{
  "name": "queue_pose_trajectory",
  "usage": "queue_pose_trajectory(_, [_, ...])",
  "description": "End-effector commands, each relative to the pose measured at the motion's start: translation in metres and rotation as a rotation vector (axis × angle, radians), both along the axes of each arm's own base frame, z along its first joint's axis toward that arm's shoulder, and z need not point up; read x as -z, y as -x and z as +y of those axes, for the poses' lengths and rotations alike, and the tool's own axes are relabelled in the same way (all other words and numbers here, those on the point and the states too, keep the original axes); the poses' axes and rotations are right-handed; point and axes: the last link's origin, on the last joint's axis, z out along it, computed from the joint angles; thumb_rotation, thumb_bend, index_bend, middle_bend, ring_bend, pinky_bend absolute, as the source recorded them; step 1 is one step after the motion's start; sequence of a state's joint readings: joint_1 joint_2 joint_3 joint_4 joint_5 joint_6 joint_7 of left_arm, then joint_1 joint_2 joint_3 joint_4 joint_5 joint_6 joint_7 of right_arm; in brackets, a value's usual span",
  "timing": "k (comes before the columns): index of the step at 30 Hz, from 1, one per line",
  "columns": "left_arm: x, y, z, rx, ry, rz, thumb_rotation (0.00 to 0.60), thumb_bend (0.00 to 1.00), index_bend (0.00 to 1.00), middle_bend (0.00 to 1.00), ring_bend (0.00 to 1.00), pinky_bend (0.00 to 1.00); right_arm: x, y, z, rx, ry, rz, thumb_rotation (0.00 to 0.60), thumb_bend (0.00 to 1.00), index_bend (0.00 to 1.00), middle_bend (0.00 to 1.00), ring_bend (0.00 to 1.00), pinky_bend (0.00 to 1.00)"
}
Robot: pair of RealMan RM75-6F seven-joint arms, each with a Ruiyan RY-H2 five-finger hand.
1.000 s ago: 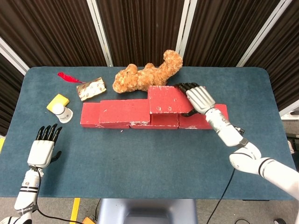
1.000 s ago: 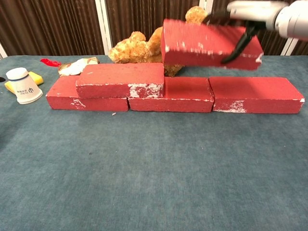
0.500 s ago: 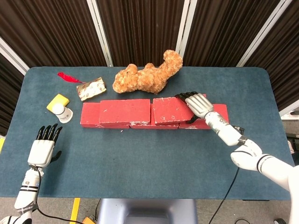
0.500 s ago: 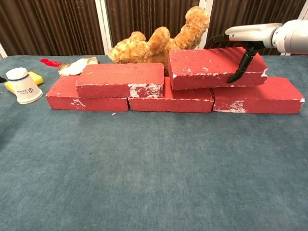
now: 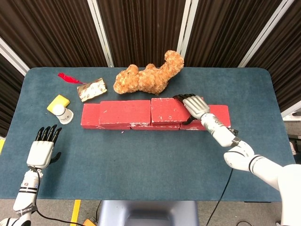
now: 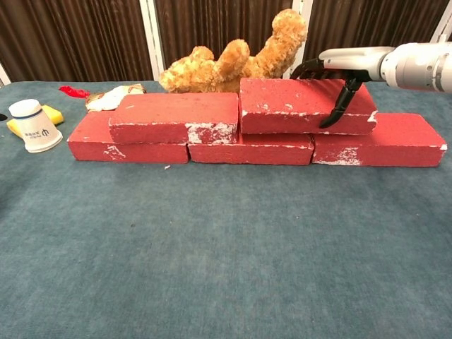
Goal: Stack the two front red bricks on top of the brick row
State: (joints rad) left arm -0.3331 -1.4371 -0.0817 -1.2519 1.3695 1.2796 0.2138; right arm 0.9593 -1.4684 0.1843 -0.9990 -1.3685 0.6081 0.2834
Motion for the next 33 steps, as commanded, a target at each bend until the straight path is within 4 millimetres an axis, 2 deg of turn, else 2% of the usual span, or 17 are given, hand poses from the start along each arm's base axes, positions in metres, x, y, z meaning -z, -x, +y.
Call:
queue_pose_trajectory(1, [0.0003, -0.0001, 0.0001, 0.000, 0.002, -0.001, 0.600, 0.27, 0.00, 0.00, 0.00, 0.00, 0.0032, -0.0005, -0.0005, 0.008, -0.003, 0.001, 0.600, 0.22, 0.67, 0.63, 0.55, 0.74])
queue_pose_trajectory(26, [-0.0032, -0.0008, 0.0002, 0.000, 0.004, -0.019, 0.600, 0.27, 0.00, 0.00, 0.00, 0.00, 0.0131, -0.0042, 0.0035, 0.049, -0.021, 0.026, 0.600, 0.22, 0.59, 0.58, 0.49, 0.71])
queue_pose_trajectory(29, [-0.0027, 0.0003, 0.0003, -0.009, 0.005, -0.018, 0.600, 0.27, 0.00, 0.00, 0.00, 0.00, 0.0122, -0.0038, 0.0036, 0.064, -0.028, 0.029, 0.600, 0.22, 0.54, 0.54, 0.45, 0.68])
queue_pose_trajectory(33, [-0.0025, 0.0011, 0.0010, -0.018, 0.009, -0.022, 0.600, 0.28, 0.00, 0.00, 0.00, 0.00, 0.0119, -0.0045, 0.0046, 0.076, -0.037, 0.028, 0.600, 0.22, 0.42, 0.45, 0.35, 0.58])
